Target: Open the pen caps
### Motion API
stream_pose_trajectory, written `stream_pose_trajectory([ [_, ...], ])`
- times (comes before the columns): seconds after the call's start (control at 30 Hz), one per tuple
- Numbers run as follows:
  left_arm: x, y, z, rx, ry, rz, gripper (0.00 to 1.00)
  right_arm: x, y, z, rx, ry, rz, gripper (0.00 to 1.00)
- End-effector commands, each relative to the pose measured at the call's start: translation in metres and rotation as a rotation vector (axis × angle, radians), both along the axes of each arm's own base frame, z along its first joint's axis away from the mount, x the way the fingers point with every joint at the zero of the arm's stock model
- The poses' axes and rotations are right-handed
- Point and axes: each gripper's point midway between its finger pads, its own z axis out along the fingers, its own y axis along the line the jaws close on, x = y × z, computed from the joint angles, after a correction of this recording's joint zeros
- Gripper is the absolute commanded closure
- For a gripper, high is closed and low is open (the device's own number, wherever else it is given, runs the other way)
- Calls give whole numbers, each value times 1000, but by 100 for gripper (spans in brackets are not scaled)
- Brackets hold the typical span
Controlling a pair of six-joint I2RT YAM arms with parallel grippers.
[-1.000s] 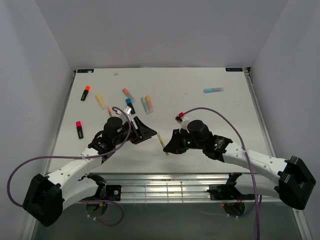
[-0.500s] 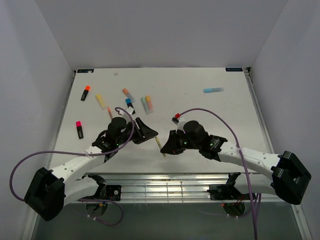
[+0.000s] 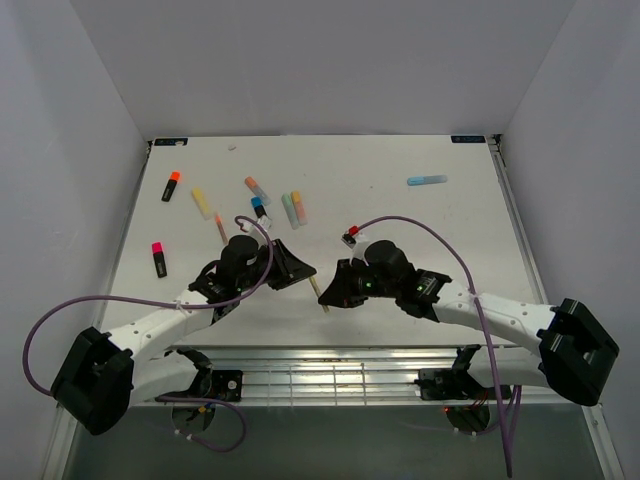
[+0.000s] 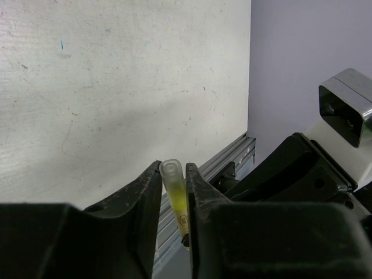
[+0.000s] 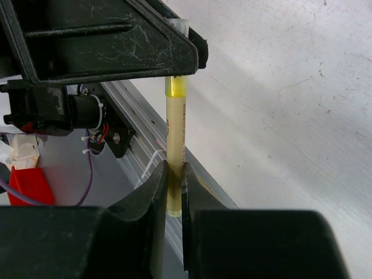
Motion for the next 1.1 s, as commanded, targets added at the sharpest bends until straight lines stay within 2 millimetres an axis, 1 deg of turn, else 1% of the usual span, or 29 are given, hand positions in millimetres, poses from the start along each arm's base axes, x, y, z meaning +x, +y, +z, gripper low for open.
stream_pose_trajectory([
  [0.0, 5, -3, 11, -12, -37, 6, 70, 8, 15, 24, 69, -39, 0, 92],
  [0.07, 7, -4, 12, -8, -40, 4, 80, 8, 15, 20, 57, -35, 1, 92],
  [0.1, 8, -6, 14, -9, -46, 0, 92, 6, 16, 19, 51, -37, 3, 92],
  [0.13, 10, -6, 14, -7, -44, 1, 100, 8, 15, 19, 44, -43, -5, 92],
  [0.17, 11, -7, 11, -2, -32, 1, 100, 8, 15, 17, 30, -46, -5, 92],
  [0.2, 12, -9, 13, -2, -34, -1, 100, 5, 13, 11, -3, -44, 3, 92],
  [0.27, 16, -10, 11, 10, -24, 3, 100, 11, 11, 6, -59, -62, -26, 92],
  [0.3, 19, -10, 8, 30, -6, 12, 100, 2, 4, -8, -144, -53, -13, 92],
  [0.33, 22, -10, 7, 46, -4, 20, 100, 12, -3, -14, -213, -97, -73, 92],
  [0.37, 25, -9, 6, 62, 2, 34, 100, 19, -3, -11, -267, -135, -107, 92],
  [0.4, 30, -5, -3, 102, 25, 61, 100, 12, -3, -15, -332, -165, -101, 92],
  [0.43, 36, -6, 2, 125, 15, 65, 100, 19, -26, -29, -483, -201, -167, 92],
  [0.47, 42, -6, 3, 144, 9, 72, 100, 19, -32, -42, -583, -216, -173, 92],
  [0.5, 46, -4, -2, 181, 24, 81, 100, 15, -25, -34, -617, -252, -167, 92],
  [0.53, 58, -11, 2, 194, 22, 75, 100, 18, -40, -40, -722, -280, -199, 92],
  [0.57, 64, -10, -1, 219, 23, 69, 100, 17, -43, -50, -781, -289, -196, 92],
  [0.6, 67, -11, -5, 235, 37, 58, 100, 12, -39, -49, -794, -307, -188, 92],
  [0.63, 70, -14, -12, 241, 60, 43, 100, 14, -43, -51, -819, -315, -214, 92],
  [0.67, 78, -14, -6, 229, 50, 48, 100, 12, -49, -58, -863, -315, -215, 92],
  [0.73, 82, -15, -4, 215, 38, 46, 100, 11, -56, -62, -899, -326, -229, 92],
  [0.77, 87, -13, -2, 212, 33, 56, 100, 10, -59, -64, -912, -325, -232, 92],
  [0.83, 90, -10, -2, 224, 28, 46, 100, 7, -63, -71, -916, -314, -221, 92],
  [0.87, 92, -7, -1, 225, 22, 50, 100, 5, -61, -67, -884, -315, -201, 92],
  [0.9, 94, -5, 3, 216, -5, 45, 100, 8, -48, -65, -810, -315, -193, 92],
  [0.93, 96, -5, 8, 193, -38, 37, 100, -6, -43, -75, -759, -275, -107, 92],
  [0.97, 100, -8, 30, 123, -119, 16, 100, -9, -32, -63, -663, -275, -81, 92],
  [1.0, 97, -5, 29, 106, -131, 14, 100, -6, -15, -54, -552, -276, -66, 92],
  [1.03, 98, -4, 36, 84, -171, 3, 100, -23, -9, -54, -470, -226, 20, 92],
  [1.07, 100, -2, 50, 46, -227, -12, 100, -28, -3, -49, -412, -219, 48, 92],
])
